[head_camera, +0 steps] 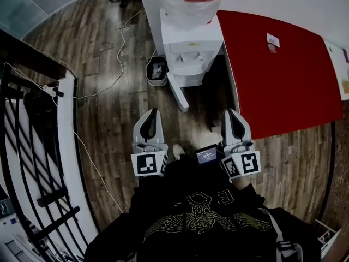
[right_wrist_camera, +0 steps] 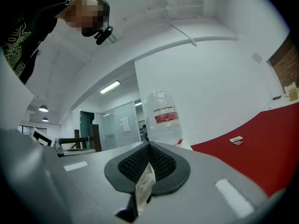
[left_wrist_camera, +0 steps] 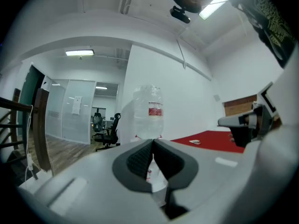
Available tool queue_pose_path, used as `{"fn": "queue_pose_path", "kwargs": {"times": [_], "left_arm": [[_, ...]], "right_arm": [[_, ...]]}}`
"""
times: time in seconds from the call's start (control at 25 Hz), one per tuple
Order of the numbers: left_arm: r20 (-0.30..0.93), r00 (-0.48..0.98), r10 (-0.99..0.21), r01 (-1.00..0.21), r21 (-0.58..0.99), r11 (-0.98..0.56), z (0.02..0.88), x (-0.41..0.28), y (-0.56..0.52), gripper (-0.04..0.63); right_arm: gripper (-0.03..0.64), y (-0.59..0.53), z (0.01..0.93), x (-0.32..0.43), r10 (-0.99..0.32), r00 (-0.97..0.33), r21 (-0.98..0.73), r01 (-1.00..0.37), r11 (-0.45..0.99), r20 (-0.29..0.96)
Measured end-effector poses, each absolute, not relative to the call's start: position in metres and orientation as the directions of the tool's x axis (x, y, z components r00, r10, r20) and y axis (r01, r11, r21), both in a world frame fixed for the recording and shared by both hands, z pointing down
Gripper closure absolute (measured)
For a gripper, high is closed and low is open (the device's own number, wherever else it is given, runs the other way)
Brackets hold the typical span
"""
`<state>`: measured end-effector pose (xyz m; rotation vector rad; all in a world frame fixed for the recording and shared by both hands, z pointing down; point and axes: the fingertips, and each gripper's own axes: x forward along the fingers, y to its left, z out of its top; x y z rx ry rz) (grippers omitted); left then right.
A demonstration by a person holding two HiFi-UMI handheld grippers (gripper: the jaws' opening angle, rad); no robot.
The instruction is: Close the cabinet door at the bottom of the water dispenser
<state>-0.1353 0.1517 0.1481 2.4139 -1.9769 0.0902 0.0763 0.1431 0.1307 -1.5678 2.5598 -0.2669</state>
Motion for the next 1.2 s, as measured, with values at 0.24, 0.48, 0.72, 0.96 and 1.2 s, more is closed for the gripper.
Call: {"fn": "queue_pose_path", "kwargs": {"times": [0.24, 0.48, 0.72, 0.96, 1.2], "left_arm": [[0.080, 0.208, -0.975, -0.978, 0.020, -0.207, 0.170, -0.139, 0.121, 0.589], [0.093, 0.211, -0.973, -0.978, 0.029, -0.209, 0.181, -0.136, 0.075, 0.589], [0.114, 0.210, -0.971, -0.977, 0.004, -0.211, 0.202, -0.123, 0.024, 0.589], [0.156, 0.148, -0.977, -0.988, -0.014, -0.152, 0.273, -0.130, -0.018, 0.583], [0.230, 0.121, -0.966, -0.992, -0.012, -0.128, 0.355, -0.141, -0.061, 0.584]], "right_arm": [[0.618, 0.117, 0.145, 0.075, -0.886, -0.465, -0.216, -0.864, 0.455, -0.007], [0.618, 0.066, 0.149, 0.072, -0.870, -0.493, -0.131, -0.862, 0.490, -0.013], [0.618, 0.007, 0.172, 0.074, -0.863, -0.502, -0.057, -0.864, 0.500, 0.048], [0.618, -0.041, 0.248, 0.070, -0.865, -0.491, -0.049, -0.871, 0.488, 0.105], [0.618, -0.087, 0.321, 0.077, -0.887, -0.425, -0.044, -0.904, 0.424, 0.178]]}}
